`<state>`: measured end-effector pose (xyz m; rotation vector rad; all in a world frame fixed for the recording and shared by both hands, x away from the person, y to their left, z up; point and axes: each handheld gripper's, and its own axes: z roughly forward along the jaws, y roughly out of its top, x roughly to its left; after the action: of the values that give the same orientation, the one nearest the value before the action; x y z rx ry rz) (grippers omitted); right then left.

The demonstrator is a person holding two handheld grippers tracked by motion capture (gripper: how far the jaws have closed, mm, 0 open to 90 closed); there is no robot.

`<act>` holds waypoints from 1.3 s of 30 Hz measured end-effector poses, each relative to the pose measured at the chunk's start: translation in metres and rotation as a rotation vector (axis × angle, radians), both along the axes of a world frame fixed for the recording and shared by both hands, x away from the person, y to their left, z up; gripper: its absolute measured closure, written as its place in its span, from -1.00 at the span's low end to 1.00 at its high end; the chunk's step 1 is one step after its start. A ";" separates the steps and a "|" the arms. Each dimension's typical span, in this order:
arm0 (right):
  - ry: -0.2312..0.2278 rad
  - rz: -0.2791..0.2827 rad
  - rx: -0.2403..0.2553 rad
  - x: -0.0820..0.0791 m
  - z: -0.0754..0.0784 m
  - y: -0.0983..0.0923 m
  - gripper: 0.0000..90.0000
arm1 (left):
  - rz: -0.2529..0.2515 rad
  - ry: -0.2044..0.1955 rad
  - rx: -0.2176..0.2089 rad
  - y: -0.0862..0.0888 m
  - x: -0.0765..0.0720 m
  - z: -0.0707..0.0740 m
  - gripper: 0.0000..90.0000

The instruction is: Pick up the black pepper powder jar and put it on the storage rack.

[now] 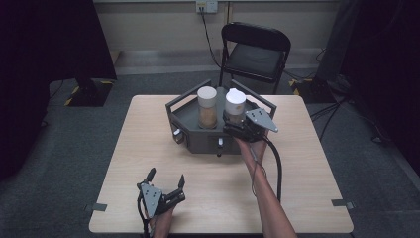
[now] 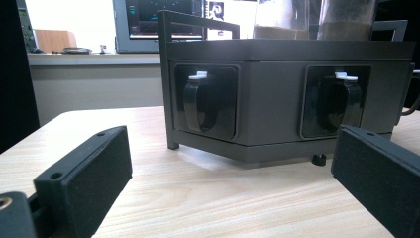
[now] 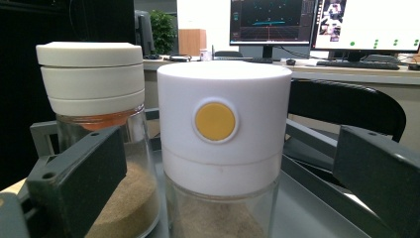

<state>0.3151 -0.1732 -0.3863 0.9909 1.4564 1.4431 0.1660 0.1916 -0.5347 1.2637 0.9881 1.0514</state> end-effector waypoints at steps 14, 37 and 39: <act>-0.017 0.008 0.017 -0.015 -0.007 0.000 -1.00 | 0.000 0.000 0.000 0.000 0.000 0.000 -0.97; -0.046 -0.012 0.073 -0.050 -0.016 -0.017 -1.00 | 0.000 0.001 0.002 0.000 0.000 0.000 -0.97; -0.047 -0.019 0.077 -0.054 -0.018 -0.020 -1.00 | 0.000 0.000 0.001 0.000 0.000 0.000 -0.97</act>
<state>0.2614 -0.1928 -0.4042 1.0090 1.3631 1.5079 0.1660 0.1916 -0.5347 1.2646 0.9876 1.0520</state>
